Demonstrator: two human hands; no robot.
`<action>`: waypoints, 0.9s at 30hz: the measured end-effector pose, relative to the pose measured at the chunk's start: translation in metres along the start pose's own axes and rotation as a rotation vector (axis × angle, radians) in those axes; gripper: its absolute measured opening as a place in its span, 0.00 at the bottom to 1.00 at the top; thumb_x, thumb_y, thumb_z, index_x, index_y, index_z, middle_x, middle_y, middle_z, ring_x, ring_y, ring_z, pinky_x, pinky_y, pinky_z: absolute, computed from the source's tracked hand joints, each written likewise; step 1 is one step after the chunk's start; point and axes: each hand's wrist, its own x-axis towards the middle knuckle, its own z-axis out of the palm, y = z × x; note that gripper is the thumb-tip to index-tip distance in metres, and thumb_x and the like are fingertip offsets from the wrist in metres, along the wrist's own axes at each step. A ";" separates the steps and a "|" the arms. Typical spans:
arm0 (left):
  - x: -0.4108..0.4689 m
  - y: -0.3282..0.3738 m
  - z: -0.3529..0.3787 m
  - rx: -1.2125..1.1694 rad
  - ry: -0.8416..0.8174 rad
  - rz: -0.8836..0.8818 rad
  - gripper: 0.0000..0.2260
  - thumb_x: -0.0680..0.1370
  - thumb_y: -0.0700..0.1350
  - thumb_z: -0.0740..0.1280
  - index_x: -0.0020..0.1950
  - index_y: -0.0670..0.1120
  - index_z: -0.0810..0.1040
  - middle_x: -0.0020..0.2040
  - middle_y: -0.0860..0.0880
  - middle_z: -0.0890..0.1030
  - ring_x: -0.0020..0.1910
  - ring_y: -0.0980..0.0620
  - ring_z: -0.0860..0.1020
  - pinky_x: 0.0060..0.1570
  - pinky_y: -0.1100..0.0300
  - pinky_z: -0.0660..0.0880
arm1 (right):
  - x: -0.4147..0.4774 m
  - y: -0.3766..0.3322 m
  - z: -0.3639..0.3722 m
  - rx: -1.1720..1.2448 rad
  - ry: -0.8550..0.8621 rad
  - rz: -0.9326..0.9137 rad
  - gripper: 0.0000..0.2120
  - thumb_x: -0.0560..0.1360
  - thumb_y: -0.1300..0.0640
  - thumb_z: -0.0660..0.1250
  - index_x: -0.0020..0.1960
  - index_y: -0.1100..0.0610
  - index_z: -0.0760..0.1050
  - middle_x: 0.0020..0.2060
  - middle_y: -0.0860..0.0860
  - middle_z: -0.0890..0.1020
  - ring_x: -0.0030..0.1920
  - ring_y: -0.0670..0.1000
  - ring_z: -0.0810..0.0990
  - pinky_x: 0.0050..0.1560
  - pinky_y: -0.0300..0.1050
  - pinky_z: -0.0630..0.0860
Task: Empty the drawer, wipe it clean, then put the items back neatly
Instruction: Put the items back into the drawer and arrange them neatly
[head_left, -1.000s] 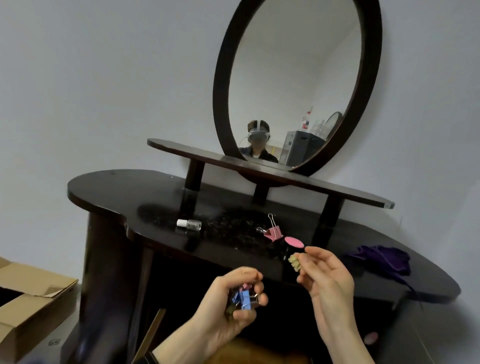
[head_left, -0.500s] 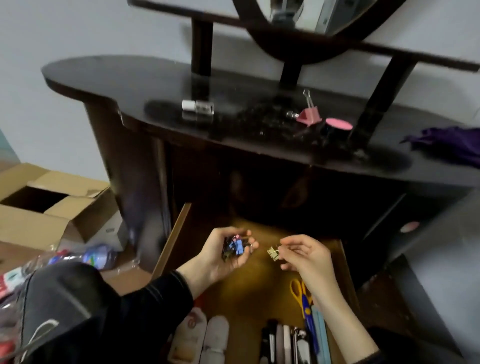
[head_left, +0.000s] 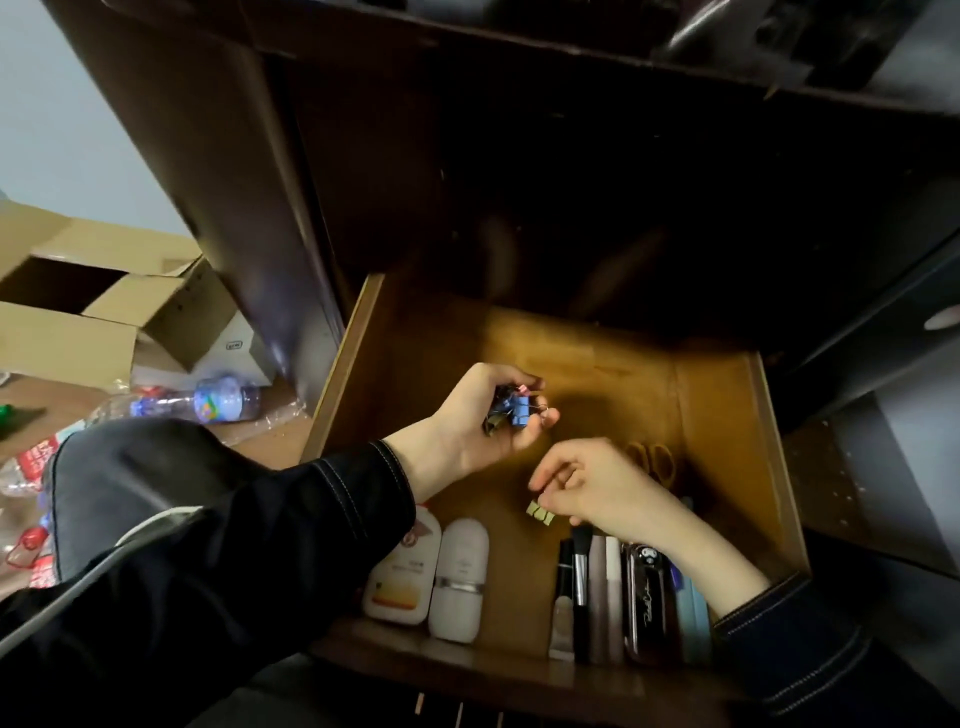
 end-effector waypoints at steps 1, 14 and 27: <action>0.001 0.000 0.000 -0.001 0.002 0.001 0.04 0.78 0.39 0.63 0.43 0.42 0.74 0.36 0.45 0.74 0.32 0.49 0.79 0.23 0.64 0.74 | 0.000 0.001 0.006 -0.014 -0.042 -0.012 0.08 0.71 0.62 0.74 0.43 0.50 0.83 0.36 0.51 0.84 0.36 0.56 0.84 0.35 0.48 0.81; 0.005 -0.001 -0.003 0.007 0.077 0.029 0.03 0.76 0.38 0.63 0.42 0.40 0.73 0.34 0.45 0.74 0.32 0.48 0.80 0.22 0.64 0.73 | 0.008 0.008 0.019 -0.440 -0.162 -0.029 0.08 0.66 0.44 0.75 0.41 0.46 0.81 0.36 0.39 0.82 0.38 0.38 0.81 0.38 0.41 0.79; 0.003 0.003 -0.003 0.016 0.134 0.044 0.03 0.76 0.38 0.63 0.43 0.40 0.75 0.38 0.44 0.76 0.33 0.47 0.82 0.24 0.63 0.75 | -0.001 0.004 0.052 -0.597 -0.426 -0.129 0.06 0.70 0.53 0.70 0.41 0.55 0.82 0.33 0.45 0.82 0.33 0.42 0.77 0.39 0.48 0.78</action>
